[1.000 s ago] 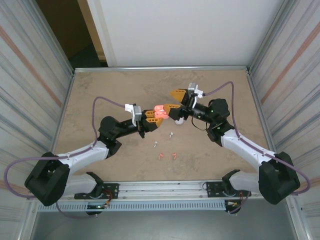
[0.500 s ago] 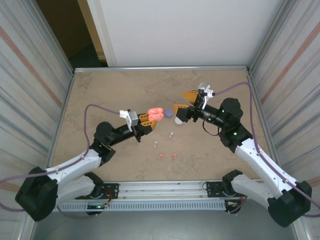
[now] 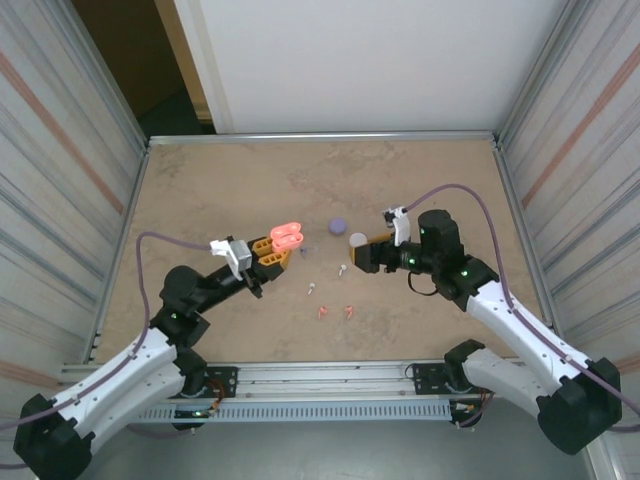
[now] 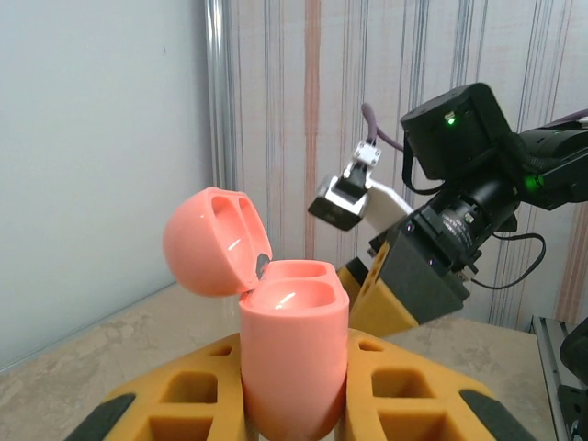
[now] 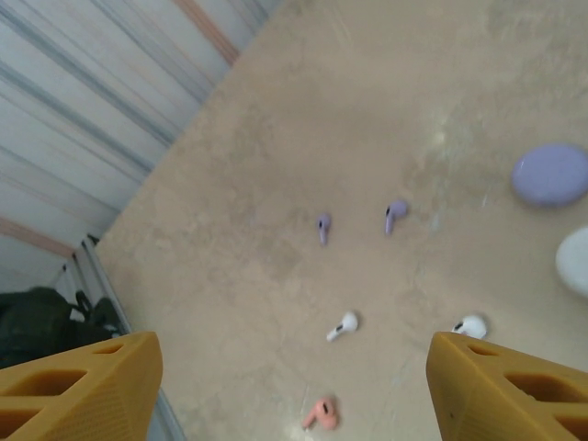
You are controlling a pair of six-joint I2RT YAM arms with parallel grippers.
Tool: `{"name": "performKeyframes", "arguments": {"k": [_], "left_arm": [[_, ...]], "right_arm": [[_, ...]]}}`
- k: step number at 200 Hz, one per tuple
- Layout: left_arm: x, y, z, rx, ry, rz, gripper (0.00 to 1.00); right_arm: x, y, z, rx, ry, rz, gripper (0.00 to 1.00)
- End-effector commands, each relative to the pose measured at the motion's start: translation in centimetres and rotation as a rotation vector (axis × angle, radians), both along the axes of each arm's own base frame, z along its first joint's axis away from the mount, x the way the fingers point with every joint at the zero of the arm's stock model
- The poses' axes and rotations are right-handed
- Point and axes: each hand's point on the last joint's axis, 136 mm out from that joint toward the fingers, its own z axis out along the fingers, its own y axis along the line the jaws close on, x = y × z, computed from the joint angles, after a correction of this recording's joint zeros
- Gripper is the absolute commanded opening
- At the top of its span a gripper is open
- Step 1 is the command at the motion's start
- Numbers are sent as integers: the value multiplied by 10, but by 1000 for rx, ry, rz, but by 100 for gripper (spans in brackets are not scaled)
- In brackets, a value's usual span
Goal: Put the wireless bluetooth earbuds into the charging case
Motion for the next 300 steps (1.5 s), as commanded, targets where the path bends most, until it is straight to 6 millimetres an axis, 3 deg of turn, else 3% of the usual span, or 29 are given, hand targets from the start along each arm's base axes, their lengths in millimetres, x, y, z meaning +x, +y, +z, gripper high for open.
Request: {"name": "performKeyframes", "arguments": {"k": [1, 52, 121, 228, 300], "left_arm": [[-6, 2, -1, 14, -16, -1, 0], [-10, 3, 4, 4, -17, -15, 0], [-9, 3, 1, 12, 1, -9, 0], [-8, 5, -3, 24, 11, 5, 0], [-8, 7, -5, 26, 14, 17, 0]], "right_arm": [[-16, 5, -24, -61, 88, 45, 73], [-34, 32, -81, -196, 237, 145, 71], [-48, 67, -127, -312, 347, 292, 69], [-55, 99, -161, -415, 449, 404, 59], [-55, 95, -183, -493, 500, 397, 54]]}}
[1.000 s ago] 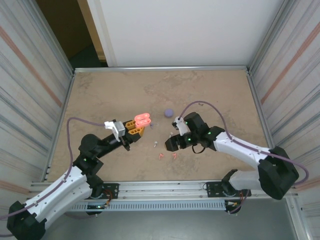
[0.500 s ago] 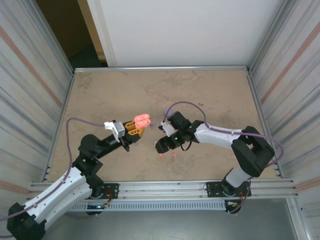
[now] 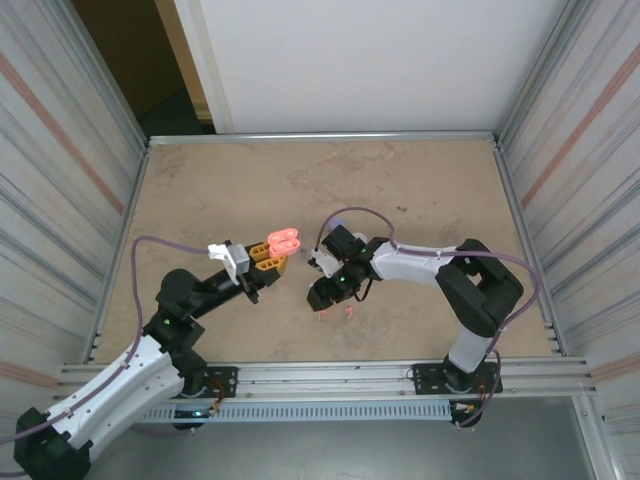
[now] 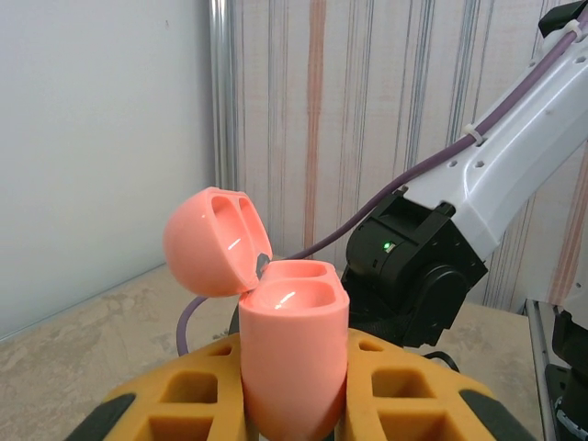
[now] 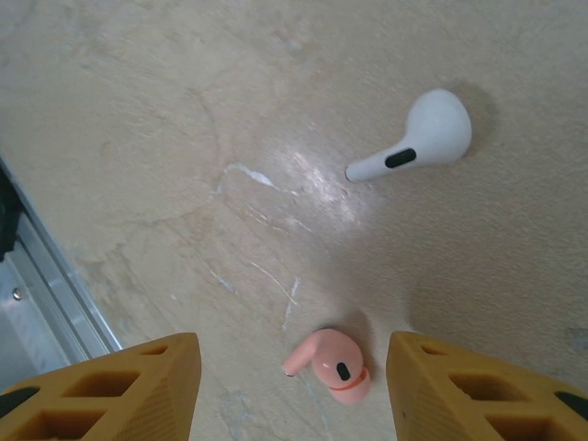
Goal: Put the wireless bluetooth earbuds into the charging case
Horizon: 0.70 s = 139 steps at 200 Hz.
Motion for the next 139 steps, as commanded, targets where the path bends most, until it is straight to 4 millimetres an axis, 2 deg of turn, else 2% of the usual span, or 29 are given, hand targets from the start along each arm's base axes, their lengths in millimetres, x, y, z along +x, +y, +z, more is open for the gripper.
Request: {"name": "performKeyframes", "arguments": {"k": [1, 50, 139], "left_arm": [[-3, 2, 6, -7, -33, 7, 0], [-2, 2, 4, -4, -31, 9, 0], [-2, 3, 5, -3, -32, 15, 0]], "right_arm": [[-4, 0, -5, -31, 18, 33, 54], [-10, 1, -12, -45, 54, 52, 44], [-21, -8, -23, -89, 100, 75, 34]]}}
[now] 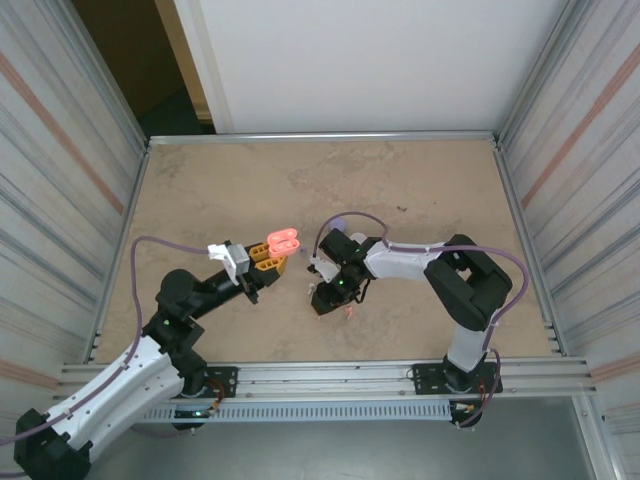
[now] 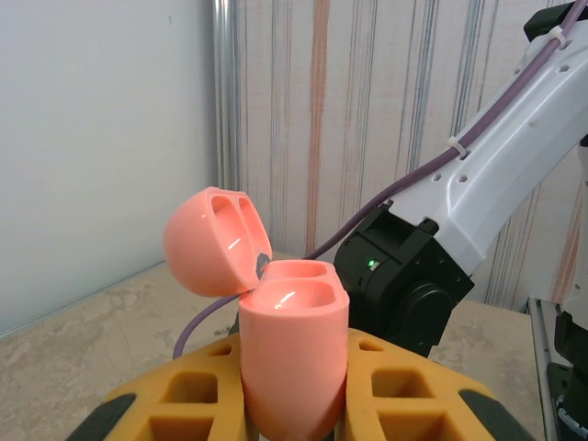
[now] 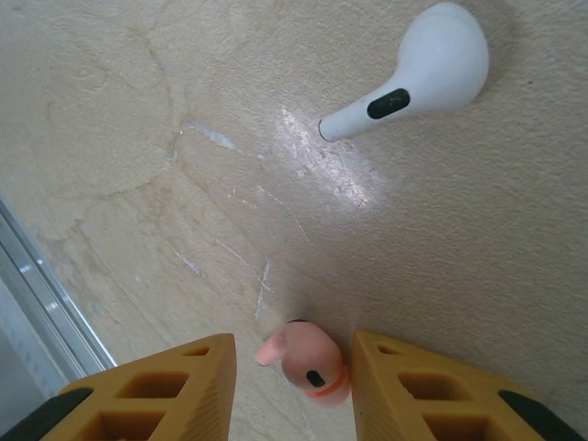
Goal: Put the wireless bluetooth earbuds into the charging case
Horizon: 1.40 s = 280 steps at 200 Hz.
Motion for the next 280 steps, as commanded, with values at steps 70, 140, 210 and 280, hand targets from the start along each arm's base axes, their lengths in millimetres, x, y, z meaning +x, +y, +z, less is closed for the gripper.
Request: {"name": "performKeyframes", "arguments": {"k": [70, 140, 210, 280], "left_arm": [[-2, 2, 9, 0, -44, 13, 0], [-2, 2, 8, 5, -41, 16, 0], [4, 0, -4, 14, -8, 25, 0], [23, -5, -41, 55, 76, 70, 0]], "right_arm": [[-9, -3, -9, -51, 29, 35, 24], [2, -3, 6, -29, -42, 21, 19], [17, -11, 46, 42, -155, -12, 19], [28, -27, 115, 152, -366, -32, 18]]}}
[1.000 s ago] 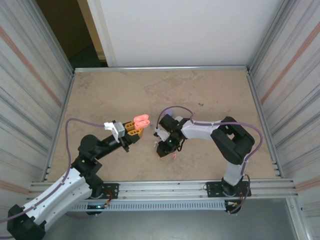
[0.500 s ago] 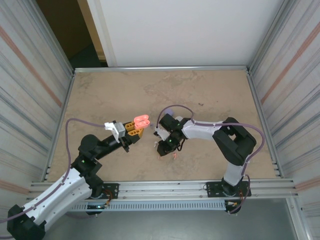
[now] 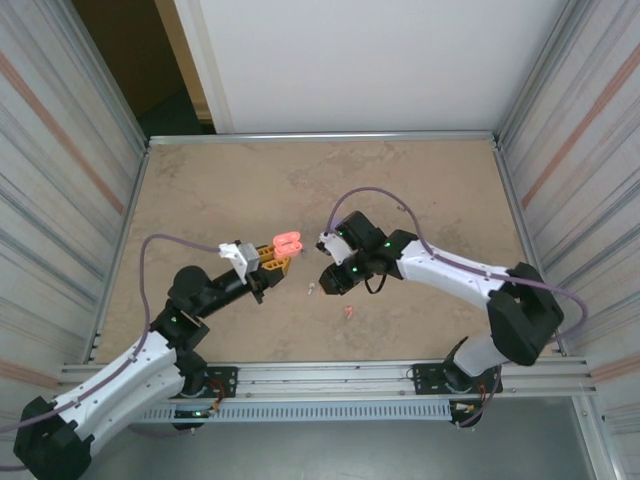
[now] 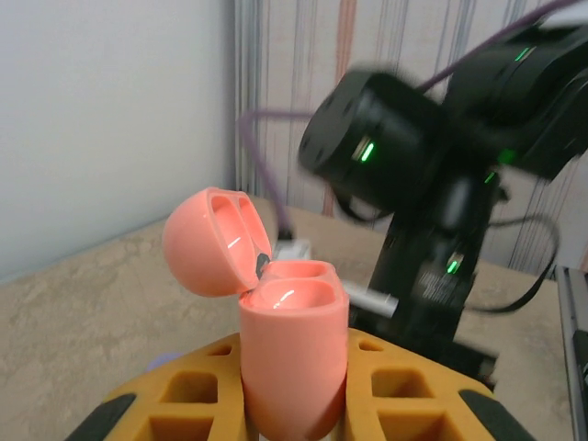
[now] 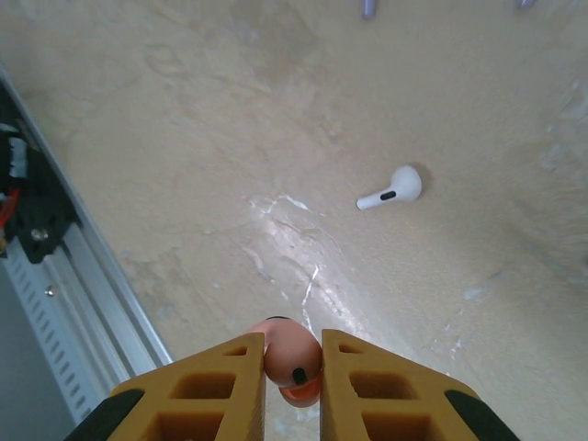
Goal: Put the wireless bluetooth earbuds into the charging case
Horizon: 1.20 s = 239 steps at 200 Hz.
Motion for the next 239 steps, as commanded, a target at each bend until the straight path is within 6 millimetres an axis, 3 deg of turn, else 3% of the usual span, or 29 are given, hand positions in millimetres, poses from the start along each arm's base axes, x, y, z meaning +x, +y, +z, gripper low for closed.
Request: {"name": "performKeyframes", "arguments": {"k": [1, 93, 174, 239], "left_arm": [[5, -1, 1, -26, -14, 20, 0], [15, -17, -28, 10, 70, -22, 0], [13, -32, -27, -11, 97, -102, 0], [12, -39, -17, -64, 97, -146, 0]], "right_arm": [[1, -14, 17, 7, -74, 2, 18], [15, -29, 102, 145, -337, -37, 17], [27, -21, 171, 286, -583, -20, 17], [30, -8, 194, 343, -701, 13, 17]]}}
